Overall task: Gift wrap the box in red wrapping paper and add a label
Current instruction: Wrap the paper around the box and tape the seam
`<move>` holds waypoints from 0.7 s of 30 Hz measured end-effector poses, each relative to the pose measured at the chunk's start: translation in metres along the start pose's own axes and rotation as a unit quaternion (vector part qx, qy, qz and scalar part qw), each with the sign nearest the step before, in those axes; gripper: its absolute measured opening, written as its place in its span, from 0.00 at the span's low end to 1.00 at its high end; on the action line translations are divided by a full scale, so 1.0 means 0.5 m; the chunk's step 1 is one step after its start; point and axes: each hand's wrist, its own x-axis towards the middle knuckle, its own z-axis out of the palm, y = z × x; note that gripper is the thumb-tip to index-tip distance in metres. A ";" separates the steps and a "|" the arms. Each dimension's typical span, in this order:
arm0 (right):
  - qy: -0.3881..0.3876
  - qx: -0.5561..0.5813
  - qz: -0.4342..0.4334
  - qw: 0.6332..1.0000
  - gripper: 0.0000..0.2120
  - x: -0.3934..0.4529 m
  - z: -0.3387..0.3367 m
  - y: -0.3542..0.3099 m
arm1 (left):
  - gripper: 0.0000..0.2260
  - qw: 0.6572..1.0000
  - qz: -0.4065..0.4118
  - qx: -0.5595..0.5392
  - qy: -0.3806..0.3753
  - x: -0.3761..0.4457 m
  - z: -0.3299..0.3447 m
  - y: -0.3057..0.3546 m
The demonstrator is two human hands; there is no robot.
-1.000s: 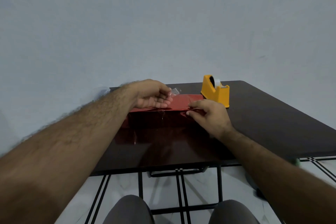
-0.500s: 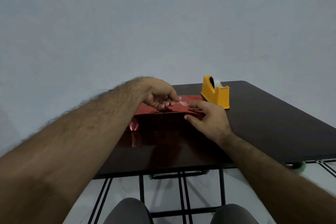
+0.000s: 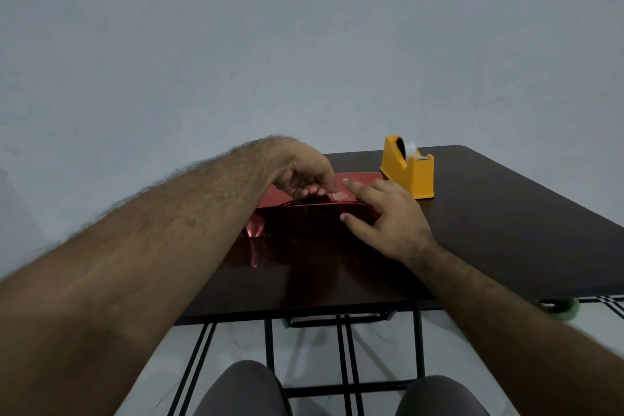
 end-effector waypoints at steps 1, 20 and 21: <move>-0.005 -0.010 -0.009 1.000 0.29 0.000 0.001 -0.001 | 0.06 1.000 0.000 0.008 0.002 0.002 0.001 0.002; -0.033 -0.087 -0.018 0.996 0.31 0.001 0.011 -0.005 | 0.19 0.964 -0.105 0.237 0.064 -0.018 -0.028 0.029; -0.034 -0.088 -0.017 0.995 0.31 0.001 0.010 -0.006 | 0.19 0.965 -0.099 0.234 0.063 -0.018 -0.031 0.028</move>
